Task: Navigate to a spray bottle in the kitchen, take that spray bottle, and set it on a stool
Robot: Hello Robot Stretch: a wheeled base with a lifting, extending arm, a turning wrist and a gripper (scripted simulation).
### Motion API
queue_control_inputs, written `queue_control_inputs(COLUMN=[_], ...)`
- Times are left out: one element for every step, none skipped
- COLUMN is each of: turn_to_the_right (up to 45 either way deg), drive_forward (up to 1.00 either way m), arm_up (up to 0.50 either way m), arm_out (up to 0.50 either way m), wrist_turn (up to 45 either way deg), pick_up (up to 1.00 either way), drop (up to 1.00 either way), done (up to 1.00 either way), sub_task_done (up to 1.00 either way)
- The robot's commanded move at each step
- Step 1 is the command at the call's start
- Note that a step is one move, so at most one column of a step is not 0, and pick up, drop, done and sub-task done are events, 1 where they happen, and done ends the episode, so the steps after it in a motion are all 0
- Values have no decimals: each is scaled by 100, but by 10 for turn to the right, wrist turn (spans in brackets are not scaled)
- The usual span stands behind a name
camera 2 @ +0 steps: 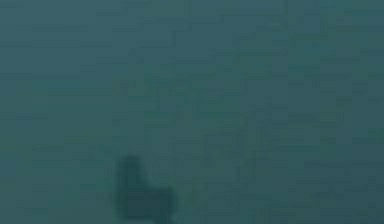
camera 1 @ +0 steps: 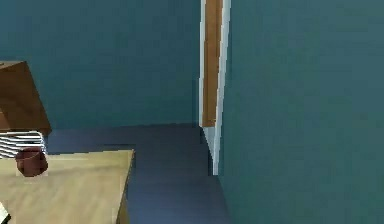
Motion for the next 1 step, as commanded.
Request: queue_control_inputs(turn_to_the_right=[0], drive_forward=[100], arm_up=[0], arm_out=[0], wrist_turn=[0], pick_up=[0], drop=[0], done=[0], sub_task_done=[0])
